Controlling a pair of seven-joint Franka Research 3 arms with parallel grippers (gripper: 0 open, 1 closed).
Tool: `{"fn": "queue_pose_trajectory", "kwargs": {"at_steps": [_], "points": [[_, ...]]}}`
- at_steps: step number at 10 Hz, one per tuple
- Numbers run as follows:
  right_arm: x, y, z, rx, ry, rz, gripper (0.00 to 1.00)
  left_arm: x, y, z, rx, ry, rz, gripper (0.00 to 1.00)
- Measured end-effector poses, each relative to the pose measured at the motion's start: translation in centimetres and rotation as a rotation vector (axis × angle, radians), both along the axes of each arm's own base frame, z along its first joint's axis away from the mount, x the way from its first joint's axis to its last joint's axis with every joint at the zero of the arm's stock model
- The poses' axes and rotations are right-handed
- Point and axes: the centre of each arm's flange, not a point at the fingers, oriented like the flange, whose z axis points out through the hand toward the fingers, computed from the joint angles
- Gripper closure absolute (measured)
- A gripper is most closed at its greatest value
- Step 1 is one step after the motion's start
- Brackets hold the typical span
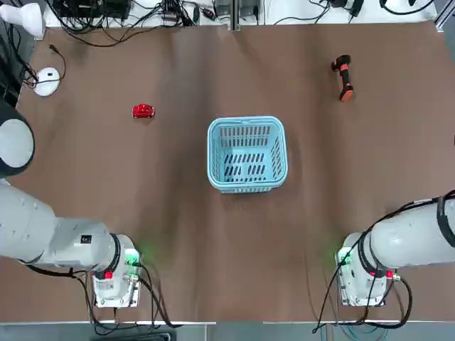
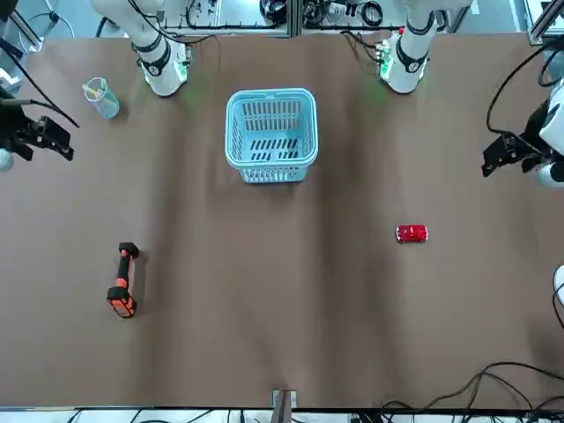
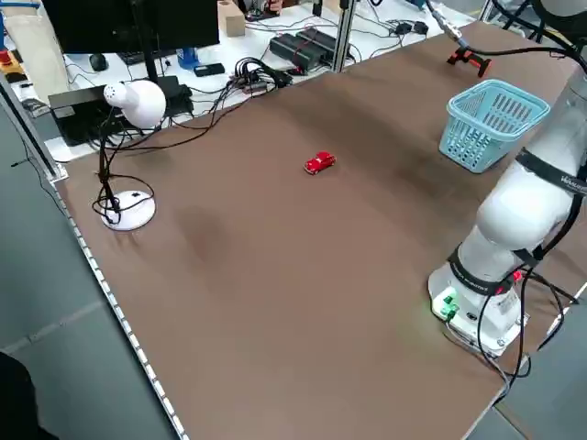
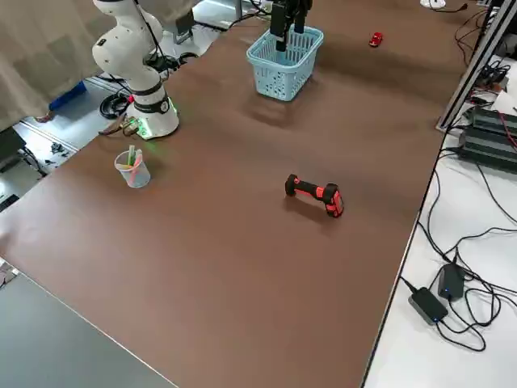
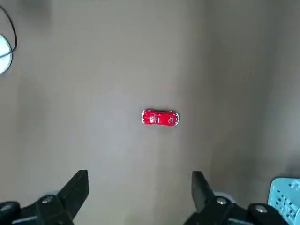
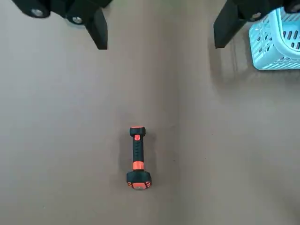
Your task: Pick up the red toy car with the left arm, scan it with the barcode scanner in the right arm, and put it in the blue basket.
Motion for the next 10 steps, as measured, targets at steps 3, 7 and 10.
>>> {"fn": "queue_pose_trajectory", "kwargs": {"at_steps": [3, 7, 10], "points": [[2.1, -0.3, -3.1, -0.004, 0.025, -0.010, 0.00, 2.1, -0.4, -3.9, -0.001, 0.019, 0.340, 0.00], [8.2, -0.2, -13.6, -0.001, 0.056, -0.017, 0.01, 3.7, -0.1, -13.7, -0.020, -0.022, 0.689, 0.00], [11.4, -2.0, -21.0, -0.006, 0.059, -0.047, 0.02, 2.4, 0.9, -20.1, -0.020, -0.011, 0.950, 0.00]]}}
